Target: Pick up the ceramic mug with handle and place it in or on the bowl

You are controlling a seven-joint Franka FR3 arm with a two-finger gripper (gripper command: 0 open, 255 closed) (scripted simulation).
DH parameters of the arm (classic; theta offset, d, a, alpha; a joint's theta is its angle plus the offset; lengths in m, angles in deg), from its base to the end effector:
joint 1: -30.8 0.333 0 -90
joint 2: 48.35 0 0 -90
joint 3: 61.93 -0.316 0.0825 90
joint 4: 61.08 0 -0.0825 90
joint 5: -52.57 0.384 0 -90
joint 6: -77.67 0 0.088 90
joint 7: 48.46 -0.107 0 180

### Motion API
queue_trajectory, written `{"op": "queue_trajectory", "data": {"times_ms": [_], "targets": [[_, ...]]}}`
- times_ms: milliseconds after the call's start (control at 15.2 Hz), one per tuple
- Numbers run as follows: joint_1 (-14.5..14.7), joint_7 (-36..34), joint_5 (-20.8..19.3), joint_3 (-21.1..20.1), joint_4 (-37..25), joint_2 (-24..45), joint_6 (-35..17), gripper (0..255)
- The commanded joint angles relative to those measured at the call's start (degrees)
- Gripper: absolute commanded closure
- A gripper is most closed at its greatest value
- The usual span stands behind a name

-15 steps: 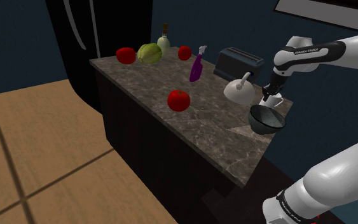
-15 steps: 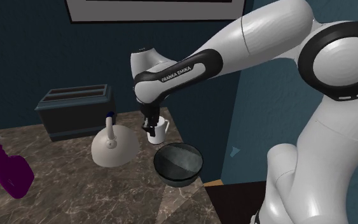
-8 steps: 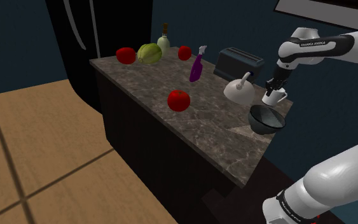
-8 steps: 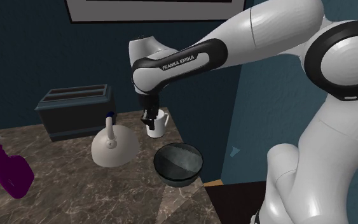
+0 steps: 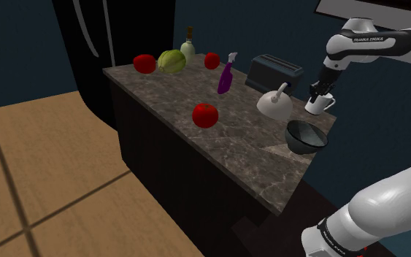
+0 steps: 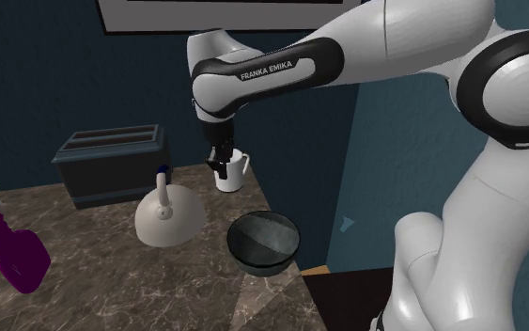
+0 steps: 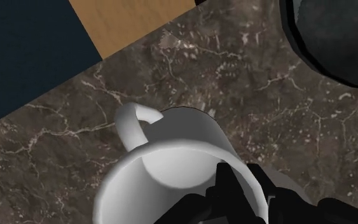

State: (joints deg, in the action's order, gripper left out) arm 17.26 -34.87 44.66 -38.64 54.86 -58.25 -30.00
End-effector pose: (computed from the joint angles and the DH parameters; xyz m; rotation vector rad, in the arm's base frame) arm 0.3982 -0.3236 0.5197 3.0273 -0.5505 -0.0193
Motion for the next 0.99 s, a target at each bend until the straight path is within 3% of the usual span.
{"op": "queue_trajectory", "data": {"times_ms": [0,792,924], "targets": [[0.04,0.03,-0.03,-0.12,-1.31,-0.27,1.57,255],[0.29,0.69,0.36,-0.47,-10.34,-0.05,10.38,255],[0.82,-1.86,-0.94,-2.12,-6.54,-4.34,10.89,255]]}}
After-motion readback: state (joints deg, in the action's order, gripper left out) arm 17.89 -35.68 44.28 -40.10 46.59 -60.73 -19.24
